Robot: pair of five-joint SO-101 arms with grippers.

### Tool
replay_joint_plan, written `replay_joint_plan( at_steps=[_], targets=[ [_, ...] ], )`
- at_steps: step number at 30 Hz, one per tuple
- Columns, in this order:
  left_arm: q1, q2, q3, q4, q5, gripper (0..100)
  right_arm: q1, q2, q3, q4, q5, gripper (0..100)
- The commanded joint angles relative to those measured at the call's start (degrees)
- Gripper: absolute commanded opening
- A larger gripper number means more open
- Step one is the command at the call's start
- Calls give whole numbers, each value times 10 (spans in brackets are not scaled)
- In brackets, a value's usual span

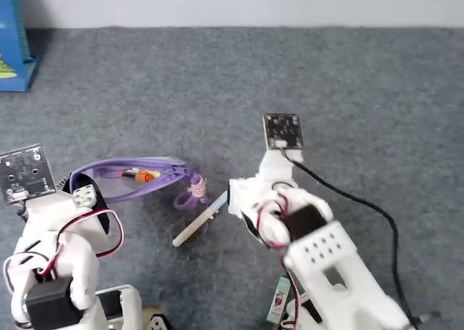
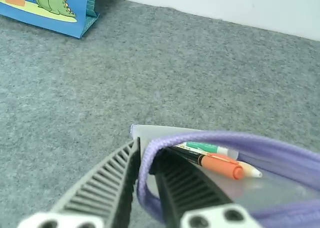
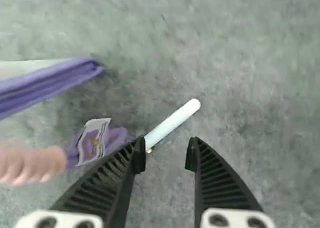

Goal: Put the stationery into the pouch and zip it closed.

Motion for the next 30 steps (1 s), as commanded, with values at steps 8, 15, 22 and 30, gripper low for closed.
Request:
replay_joint_plan(
  at_steps=[8,15,22,30],
  targets=[
    [-5,3,7,-12,4,12,-32,296,-186,0,-53,270],
    [-5,3,7,-12,4,12,-42,445,-300,0,-59,268],
    [-5,3,7,-12,4,12,-43,538,-330,0,-59,266],
    [-5,3,7,-12,4,12,-42,546,-325,6,-59,21]
  ],
)
